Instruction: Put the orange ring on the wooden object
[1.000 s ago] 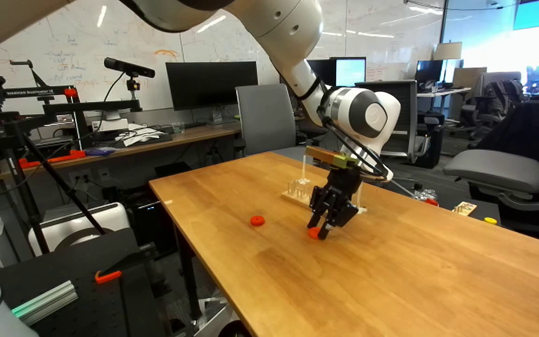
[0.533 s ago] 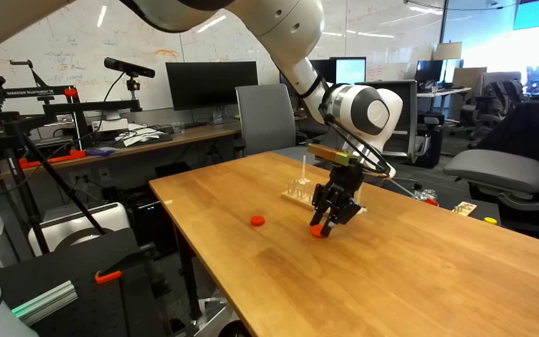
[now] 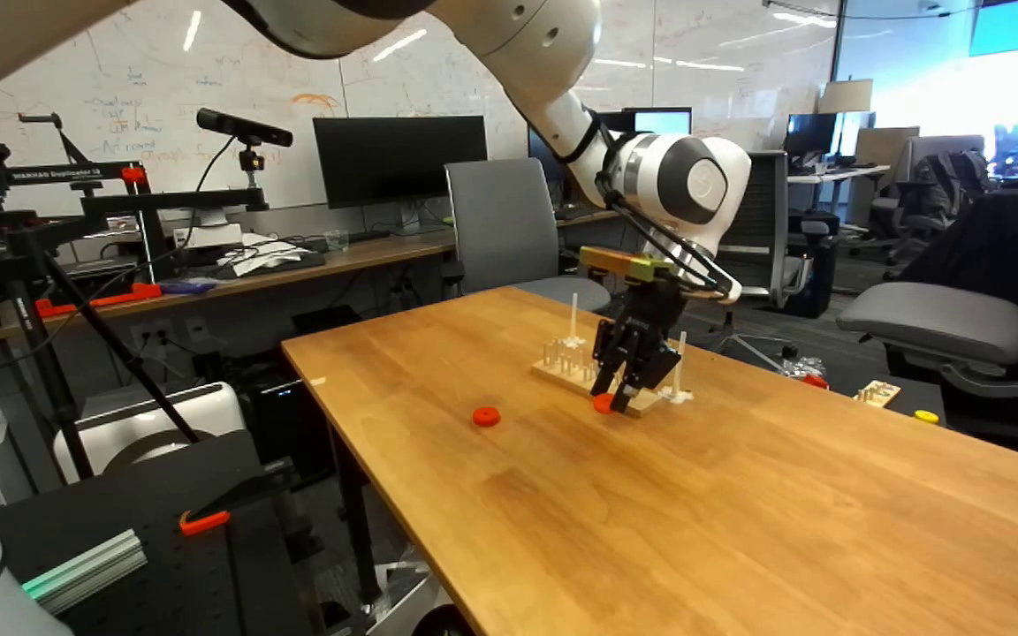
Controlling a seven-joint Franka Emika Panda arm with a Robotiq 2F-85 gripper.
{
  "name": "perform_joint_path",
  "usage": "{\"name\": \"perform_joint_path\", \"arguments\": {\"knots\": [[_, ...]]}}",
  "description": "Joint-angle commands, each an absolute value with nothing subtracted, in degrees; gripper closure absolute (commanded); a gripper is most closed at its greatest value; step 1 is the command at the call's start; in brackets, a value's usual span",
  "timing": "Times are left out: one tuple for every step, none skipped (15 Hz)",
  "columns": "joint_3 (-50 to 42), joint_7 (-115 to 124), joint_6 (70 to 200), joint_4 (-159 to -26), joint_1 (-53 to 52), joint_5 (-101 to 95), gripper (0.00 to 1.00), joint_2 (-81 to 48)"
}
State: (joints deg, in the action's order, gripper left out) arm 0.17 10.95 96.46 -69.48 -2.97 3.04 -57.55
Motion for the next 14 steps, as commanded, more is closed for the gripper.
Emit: {"name": "perform_joint_path", "arguments": {"knots": [[0.64,14.16,93.12,-65.89,-4.17,4.69,0.83,-57.41],[0.69,14.83,92.65,-65.00,-4.59,4.85,0.83,-57.61],[0.76,15.57,92.13,-64.03,-5.02,5.10,0.83,-57.84],[0.79,16.23,91.72,-63.30,-5.40,5.22,0.83,-58.00],[0.82,16.88,91.25,-62.50,-5.78,5.27,0.83,-58.17],[0.83,17.59,90.76,-61.57,-6.10,5.36,0.83,-58.46],[0.83,18.24,90.00,-60.53,-6.39,5.43,0.83,-58.79],[0.82,18.86,89.49,-59.64,-6.61,5.53,0.83,-59.08],[0.82,19.32,88.69,-58.63,-6.74,5.62,0.83,-59.43],[0.76,19.84,87.88,-57.43,-6.85,5.70,0.83,-59.96],[0.70,20.32,87.24,-56.44,-6.94,5.72,0.83,-60.42],[0.58,20.95,86.56,-55.13,-6.99,5.72,0.83,-61.10],[0.53,21.50,85.84,-54.01,-6.98,5.75,0.83,-61.69],[0.50,22.10,85.06,-52.74,-6.94,5.83,0.83,-62.42]]}}
